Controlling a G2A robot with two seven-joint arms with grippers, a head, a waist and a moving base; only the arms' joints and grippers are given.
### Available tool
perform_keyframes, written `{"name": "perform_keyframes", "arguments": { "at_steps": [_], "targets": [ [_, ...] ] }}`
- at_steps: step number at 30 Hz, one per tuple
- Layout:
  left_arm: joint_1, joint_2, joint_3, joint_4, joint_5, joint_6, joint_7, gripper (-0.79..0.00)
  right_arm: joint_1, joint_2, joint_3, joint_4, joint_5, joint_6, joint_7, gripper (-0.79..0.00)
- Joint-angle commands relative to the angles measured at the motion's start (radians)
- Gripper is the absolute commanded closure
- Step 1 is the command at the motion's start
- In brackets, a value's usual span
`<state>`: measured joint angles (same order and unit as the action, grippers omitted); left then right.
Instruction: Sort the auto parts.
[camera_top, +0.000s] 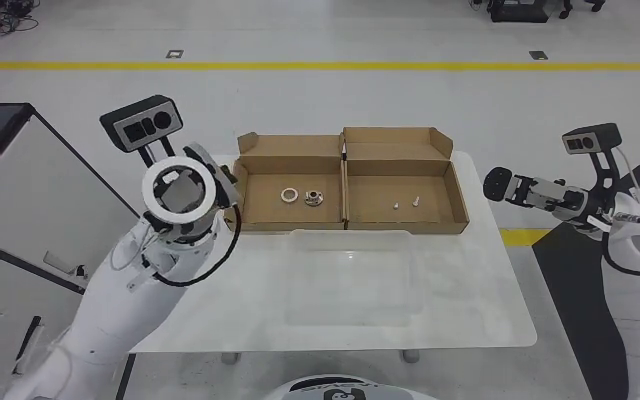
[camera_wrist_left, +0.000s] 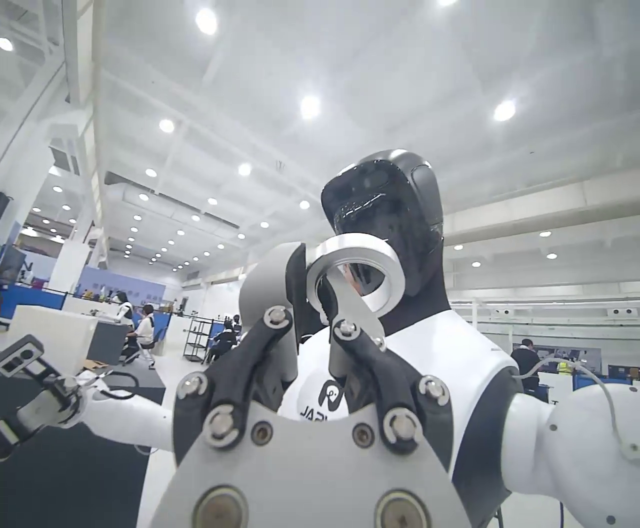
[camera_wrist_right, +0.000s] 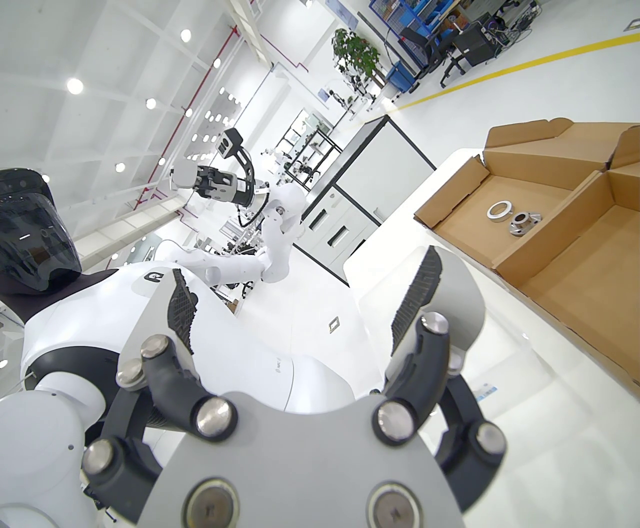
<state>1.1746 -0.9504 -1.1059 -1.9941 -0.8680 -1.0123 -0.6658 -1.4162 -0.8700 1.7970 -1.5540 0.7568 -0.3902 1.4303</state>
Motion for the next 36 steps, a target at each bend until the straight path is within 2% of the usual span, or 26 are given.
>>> {"name": "perform_keyframes", "arguments": {
  "at_steps": [1,5,11,15,18,22,29,36],
  "targets": [
    [0.009,-0.006,-0.007,0.010,0.038,0.000,-0.015,0.000,0.000,0.000,0.000,0.000,0.000,0.000,0.000,-0.785],
    [0.011,-0.013,-0.023,0.038,0.165,0.012,-0.025,0.000,0.000,0.000,0.000,0.000,0.000,0.000,0.000,-0.785],
    [0.022,-0.026,-0.060,0.062,0.383,0.096,0.078,0.000,0.000,0.000,0.000,0.000,0.000,0.000,0.000,-0.785],
    [0.037,-0.035,-0.063,0.047,0.431,0.118,0.145,0.000,0.000,0.000,0.000,0.000,0.000,0.000,0.000,-0.785],
    [0.045,-0.040,-0.061,0.031,0.395,0.102,0.164,0.000,0.000,0.000,0.000,0.000,0.000,0.000,0.000,-0.785],
    [0.051,-0.044,-0.052,0.004,0.259,0.056,0.167,0.000,0.000,0.000,0.000,0.000,0.000,0.000,0.000,-0.785],
    [0.047,-0.045,-0.065,-0.015,0.075,0.012,0.091,0.000,0.000,0.000,0.000,0.000,0.000,0.000,0.000,-0.785],
    [0.060,-0.046,-0.095,0.008,0.083,0.031,0.016,0.000,0.000,0.000,0.000,0.000,0.000,0.000,0.000,-0.785]
  ]
}}
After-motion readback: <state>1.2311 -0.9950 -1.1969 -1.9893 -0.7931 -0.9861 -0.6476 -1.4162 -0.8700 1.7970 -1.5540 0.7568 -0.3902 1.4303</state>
